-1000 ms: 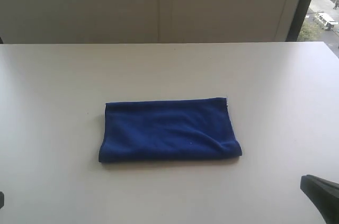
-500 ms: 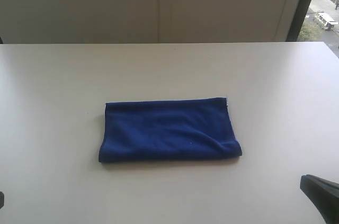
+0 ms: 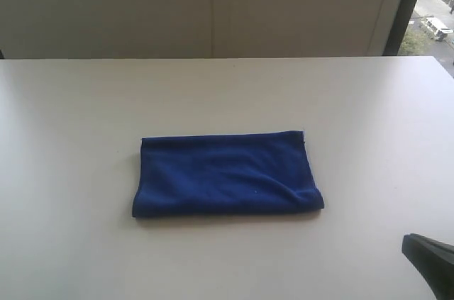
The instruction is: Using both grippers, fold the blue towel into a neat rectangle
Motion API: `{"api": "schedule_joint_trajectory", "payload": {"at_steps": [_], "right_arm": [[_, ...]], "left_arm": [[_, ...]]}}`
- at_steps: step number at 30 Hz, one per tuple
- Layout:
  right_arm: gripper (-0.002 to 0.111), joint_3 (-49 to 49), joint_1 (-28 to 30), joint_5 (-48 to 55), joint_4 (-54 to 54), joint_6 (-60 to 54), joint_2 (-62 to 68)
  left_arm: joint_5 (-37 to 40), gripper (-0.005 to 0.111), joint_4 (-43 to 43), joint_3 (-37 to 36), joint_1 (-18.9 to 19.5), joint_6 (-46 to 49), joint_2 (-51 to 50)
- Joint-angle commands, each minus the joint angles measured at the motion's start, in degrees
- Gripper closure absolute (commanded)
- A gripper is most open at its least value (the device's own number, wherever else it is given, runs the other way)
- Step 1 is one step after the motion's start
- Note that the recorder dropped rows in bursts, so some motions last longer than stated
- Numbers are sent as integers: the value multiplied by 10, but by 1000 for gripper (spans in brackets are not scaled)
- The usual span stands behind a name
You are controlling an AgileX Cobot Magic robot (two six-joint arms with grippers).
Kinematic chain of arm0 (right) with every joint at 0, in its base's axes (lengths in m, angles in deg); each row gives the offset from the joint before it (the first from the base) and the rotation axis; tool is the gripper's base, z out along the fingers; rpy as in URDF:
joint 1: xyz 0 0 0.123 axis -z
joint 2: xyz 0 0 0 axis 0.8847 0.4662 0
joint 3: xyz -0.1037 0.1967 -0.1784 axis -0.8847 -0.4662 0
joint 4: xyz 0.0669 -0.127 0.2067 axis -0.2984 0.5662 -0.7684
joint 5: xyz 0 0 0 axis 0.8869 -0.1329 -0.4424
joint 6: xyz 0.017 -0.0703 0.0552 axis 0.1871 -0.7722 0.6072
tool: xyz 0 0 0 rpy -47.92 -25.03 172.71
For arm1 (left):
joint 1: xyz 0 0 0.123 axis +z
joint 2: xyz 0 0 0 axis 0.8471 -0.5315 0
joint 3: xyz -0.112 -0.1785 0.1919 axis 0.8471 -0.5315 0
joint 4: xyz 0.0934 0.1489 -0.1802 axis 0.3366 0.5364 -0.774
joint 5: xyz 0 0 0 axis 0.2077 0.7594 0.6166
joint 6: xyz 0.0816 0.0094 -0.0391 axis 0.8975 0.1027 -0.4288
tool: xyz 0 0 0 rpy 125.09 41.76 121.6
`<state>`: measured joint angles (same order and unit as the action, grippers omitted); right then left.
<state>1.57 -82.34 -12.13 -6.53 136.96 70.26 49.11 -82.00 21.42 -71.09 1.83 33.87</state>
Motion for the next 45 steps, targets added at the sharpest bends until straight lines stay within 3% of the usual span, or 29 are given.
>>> {"api": "schedule_joint_trajectory", "payload": {"at_steps": [1,8,14,22,30,45], "right_arm": [[108,-3,2,-5,2,2,-3],[108,-3,2,-5,2,2,-3],[108,-3,2,-5,2,2,-3],[108,-3,2,-5,2,2,-3],[108,-3,2,-5,2,2,-3],[108,-3,2,-5,2,2,-3]], "left_arm": [[-15,107,-3,-2,29,2,7],[-9,107,-3,-2,28,1,7],[110,107,29,-2,28,-2,7],[106,107,31,-2,29,0,7],[94,107,31,-2,79,0,7],[94,107,31,-2,80,1,7]]}}
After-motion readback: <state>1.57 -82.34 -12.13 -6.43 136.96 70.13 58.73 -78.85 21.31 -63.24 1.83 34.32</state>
